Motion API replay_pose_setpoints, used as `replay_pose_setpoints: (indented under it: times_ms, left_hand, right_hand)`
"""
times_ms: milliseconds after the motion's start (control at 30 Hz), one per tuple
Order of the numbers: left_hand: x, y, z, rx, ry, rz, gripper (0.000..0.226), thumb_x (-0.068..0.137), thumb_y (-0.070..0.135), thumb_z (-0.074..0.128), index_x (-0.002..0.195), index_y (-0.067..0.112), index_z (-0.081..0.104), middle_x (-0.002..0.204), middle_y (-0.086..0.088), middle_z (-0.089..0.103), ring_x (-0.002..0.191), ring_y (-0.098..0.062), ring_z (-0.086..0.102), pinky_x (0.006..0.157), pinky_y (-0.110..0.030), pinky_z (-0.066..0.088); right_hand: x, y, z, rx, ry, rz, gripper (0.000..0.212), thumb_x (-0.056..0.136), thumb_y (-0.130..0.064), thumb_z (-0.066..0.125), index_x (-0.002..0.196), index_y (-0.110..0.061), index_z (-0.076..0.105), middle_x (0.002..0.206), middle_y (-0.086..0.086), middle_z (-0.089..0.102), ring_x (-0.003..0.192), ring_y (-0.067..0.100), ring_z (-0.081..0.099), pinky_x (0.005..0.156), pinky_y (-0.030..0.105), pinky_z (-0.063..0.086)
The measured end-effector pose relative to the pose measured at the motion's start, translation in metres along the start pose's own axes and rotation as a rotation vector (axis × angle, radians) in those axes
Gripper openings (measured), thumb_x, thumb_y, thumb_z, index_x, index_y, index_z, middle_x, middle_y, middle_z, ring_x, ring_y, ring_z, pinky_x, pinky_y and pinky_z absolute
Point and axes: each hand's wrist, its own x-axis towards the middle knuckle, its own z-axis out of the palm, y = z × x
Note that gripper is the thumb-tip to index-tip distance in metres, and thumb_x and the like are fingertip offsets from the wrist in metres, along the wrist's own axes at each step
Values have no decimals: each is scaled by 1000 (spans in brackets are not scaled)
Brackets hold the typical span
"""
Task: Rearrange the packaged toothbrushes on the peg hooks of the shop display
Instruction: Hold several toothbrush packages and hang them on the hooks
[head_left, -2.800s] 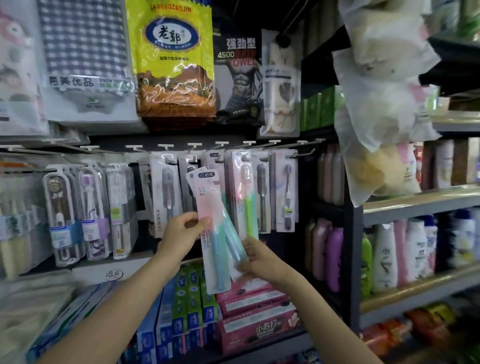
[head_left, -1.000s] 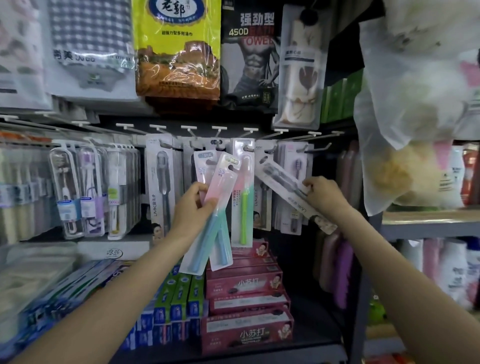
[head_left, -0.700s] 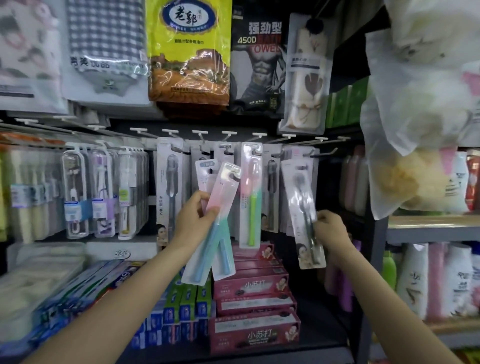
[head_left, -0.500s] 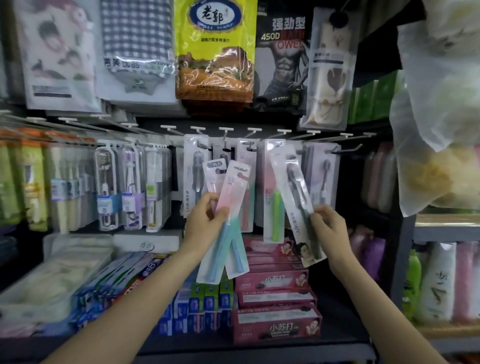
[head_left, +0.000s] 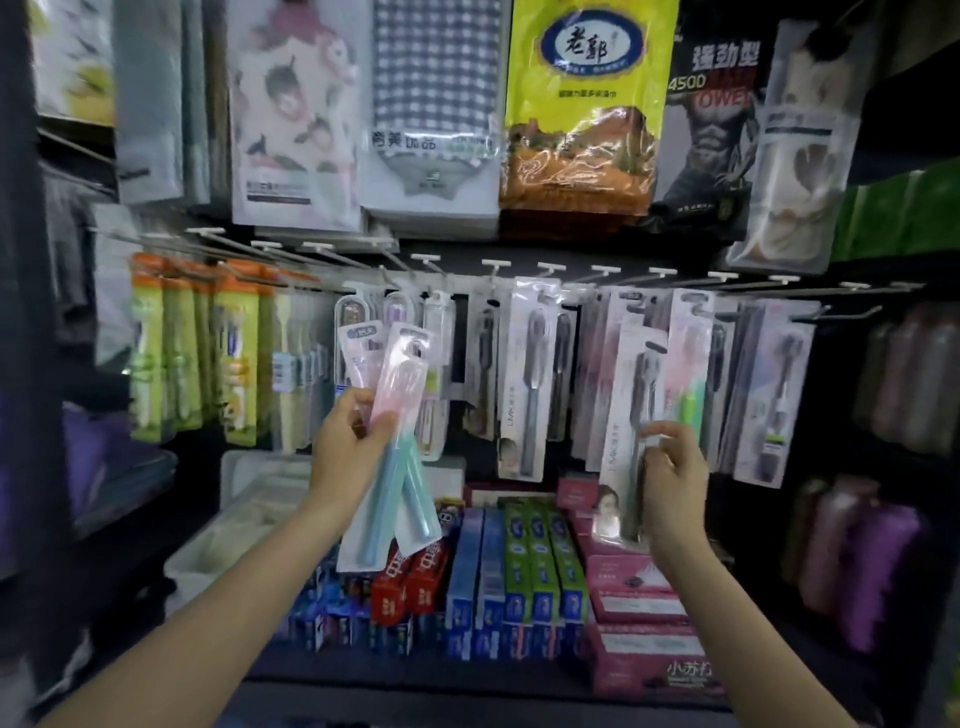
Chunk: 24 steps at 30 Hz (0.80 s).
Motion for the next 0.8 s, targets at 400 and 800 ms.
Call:
replay_pose_setpoints:
  times_ms: [400,800]
  left_hand:
    - [10,13,30,68,-98,69,10,90,15,55,97,22,51,93,4,61,81,-12,59,65,-27,46]
    - [24,31,61,85,-88,136,20,89,18,57,85,35,48,93,10,61,84,-12,59,68,-32,48]
  right_hand:
    - [4,0,8,-563,-200,-188,18,91,-6,54,103,-12,42,77,-2,54,57,6,49,41,13,35]
    - [74,-19,72,-598,-153,-148,30,91,-4,49,119,-6,39,106,14,57,91,31,57,71,39,49]
